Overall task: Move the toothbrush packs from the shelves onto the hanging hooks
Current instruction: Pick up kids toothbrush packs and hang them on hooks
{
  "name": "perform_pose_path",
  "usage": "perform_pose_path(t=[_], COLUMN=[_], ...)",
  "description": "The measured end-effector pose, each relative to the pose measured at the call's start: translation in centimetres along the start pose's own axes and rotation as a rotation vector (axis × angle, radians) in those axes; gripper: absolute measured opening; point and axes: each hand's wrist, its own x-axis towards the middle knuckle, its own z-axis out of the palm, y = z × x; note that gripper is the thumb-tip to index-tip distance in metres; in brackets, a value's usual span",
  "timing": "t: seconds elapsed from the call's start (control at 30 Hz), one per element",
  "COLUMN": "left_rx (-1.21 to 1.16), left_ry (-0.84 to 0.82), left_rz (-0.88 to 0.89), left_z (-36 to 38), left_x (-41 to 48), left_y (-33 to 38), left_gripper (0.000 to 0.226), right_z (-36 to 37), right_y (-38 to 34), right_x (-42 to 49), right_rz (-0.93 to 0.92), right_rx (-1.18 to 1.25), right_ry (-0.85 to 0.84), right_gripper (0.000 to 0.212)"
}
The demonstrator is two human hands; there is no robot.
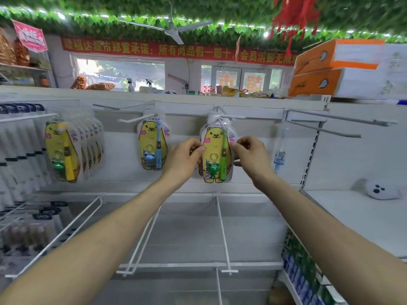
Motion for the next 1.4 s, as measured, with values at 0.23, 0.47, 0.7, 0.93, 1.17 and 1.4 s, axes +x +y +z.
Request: perform_pose_path(t=[0.23, 0.47, 0.7, 0.93, 1.17, 1.4], left_rx=[0.042, 0.151, 0.332, 0.374, 0.271, 0.179], left_ry=[-0.009, 0.146, 0.000, -0.237, -0.405, -0.672], left_rz=[0.030, 0.185, 0.469, 0.567, 0.689, 0.922], left_z=[-0.2, 0.2, 6.5, 18.8, 35.8, 53.7], left_x=[1.2, -0.7, -6.1, -11.9, -23.8, -38.2], left_y=[-1.0, -0.6, 5.5, 18.3, 33.5, 46.0], left_gripper=[0.014, 0.013, 0.017, 0.041, 0.058, 0.065], right_z=[0.7, -1.4, -9.2, -26.8, -49.4, -68.1], right_y=[0.5, 1.2, 1.4, 2.3, 6.7, 10.3], right_x=[0.6, -0.8, -5.6, -15.2, -28.8, -42.8], right_rz=[0.015, -0.023, -0.192, -0.320, -0.007, 0.418], right_rx=[-0.005, -0.115, -0.541, -1.126, -1.512, -1.596], right_ry=[-0.006, 0.063, 0.050, 0.110, 0.178, 0.326], right_gripper=[0.021, 0.008, 0.013, 0.032, 0.038, 0.043])
